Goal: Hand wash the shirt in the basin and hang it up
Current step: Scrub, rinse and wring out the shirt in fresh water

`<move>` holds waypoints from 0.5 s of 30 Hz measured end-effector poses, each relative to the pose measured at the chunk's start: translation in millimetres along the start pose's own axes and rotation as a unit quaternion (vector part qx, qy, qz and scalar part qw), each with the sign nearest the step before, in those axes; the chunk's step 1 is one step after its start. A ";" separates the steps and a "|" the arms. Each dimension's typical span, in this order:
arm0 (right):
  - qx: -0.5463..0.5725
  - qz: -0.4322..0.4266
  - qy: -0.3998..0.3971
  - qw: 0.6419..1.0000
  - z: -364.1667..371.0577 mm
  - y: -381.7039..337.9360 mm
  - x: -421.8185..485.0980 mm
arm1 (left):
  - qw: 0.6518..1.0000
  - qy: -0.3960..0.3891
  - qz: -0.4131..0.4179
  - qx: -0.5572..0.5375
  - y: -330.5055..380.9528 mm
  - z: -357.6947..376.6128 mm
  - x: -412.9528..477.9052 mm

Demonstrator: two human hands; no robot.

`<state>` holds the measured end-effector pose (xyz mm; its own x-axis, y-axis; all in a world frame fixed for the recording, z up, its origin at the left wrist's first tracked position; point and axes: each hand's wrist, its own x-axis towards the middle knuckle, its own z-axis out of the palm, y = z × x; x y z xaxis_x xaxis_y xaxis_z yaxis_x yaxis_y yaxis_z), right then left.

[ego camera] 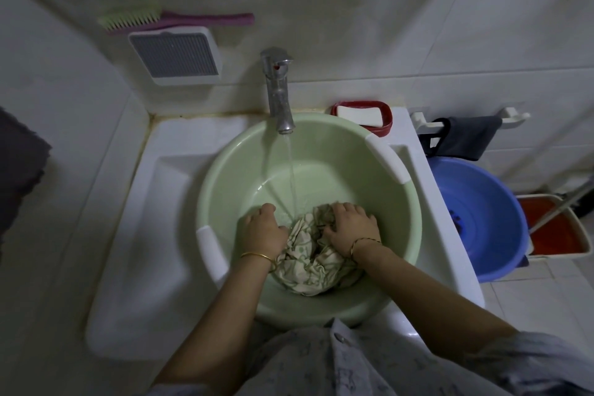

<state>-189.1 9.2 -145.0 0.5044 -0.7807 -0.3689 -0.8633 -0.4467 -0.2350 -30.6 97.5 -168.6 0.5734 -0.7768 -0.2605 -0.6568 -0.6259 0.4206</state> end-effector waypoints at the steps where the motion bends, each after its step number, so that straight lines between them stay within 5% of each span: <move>1: 0.000 0.000 -0.001 1.000 -0.1 0.0 0.2 | 1.000 0.000 0.000 0.001 0.3 -0.2 -0.1; 15: 0.000 0.001 0.001 1.000 0.9 0.2 0.4 | 1.000 -0.002 0.001 -0.003 0.8 -0.7 -0.6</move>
<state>-189.0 9.1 -146.0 0.5029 -0.7821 -0.3680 -0.8641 -0.4457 -0.2337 -31.1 97.5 -167.4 0.5704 -0.7778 -0.2640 -0.6548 -0.6246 0.4256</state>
